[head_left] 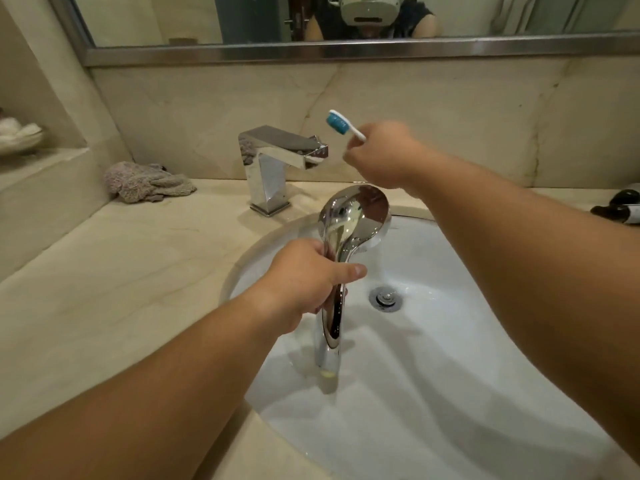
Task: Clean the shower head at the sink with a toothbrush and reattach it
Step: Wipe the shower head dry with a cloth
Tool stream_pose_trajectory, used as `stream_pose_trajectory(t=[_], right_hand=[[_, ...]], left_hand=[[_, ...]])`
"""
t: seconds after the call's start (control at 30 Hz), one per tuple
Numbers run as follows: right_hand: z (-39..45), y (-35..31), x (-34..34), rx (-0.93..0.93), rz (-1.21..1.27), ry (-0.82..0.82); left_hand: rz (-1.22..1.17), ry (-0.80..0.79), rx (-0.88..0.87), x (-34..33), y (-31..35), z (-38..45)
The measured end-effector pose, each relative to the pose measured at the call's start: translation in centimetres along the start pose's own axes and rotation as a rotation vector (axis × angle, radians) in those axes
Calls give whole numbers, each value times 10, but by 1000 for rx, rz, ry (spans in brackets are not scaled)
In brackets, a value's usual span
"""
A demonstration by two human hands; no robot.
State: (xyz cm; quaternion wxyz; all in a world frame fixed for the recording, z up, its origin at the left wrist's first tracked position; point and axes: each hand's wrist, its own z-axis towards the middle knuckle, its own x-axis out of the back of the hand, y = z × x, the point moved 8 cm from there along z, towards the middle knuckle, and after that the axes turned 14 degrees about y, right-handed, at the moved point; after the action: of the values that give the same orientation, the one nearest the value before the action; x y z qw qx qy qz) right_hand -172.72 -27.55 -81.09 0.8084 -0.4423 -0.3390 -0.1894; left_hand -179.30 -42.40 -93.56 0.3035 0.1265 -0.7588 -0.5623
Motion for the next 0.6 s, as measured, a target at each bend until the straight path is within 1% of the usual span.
stream_pose_trajectory(t=[0.07,0.1,0.2,0.23,0.27,0.37,0.43,0.53,0.6], right_hand=[[-20,13,24,-54,-13,69],[-34,23,31,-112,26,70],[-80,43,22,-307,286,-84],[-89,47,16,-343,363,-108],[-95,52,13,-369,431,-97],[-103,61,18,-435,574,-23],[-106,59,27,-467,644,5],[-110,44,42,-445,683,42],[-111,27,62,-402,690,95]], left_hand=[[3,1,-41,-1,8,0],[11,-3,-60,-2,12,0],[32,-3,-133,-8,26,-4],[44,-5,-154,-10,30,-7],[57,-22,-172,-13,32,-9],[51,-116,-201,-19,39,-18],[35,-142,-222,-16,45,-21],[41,-138,-290,-7,63,-28],[49,-130,-369,-1,82,-35]])
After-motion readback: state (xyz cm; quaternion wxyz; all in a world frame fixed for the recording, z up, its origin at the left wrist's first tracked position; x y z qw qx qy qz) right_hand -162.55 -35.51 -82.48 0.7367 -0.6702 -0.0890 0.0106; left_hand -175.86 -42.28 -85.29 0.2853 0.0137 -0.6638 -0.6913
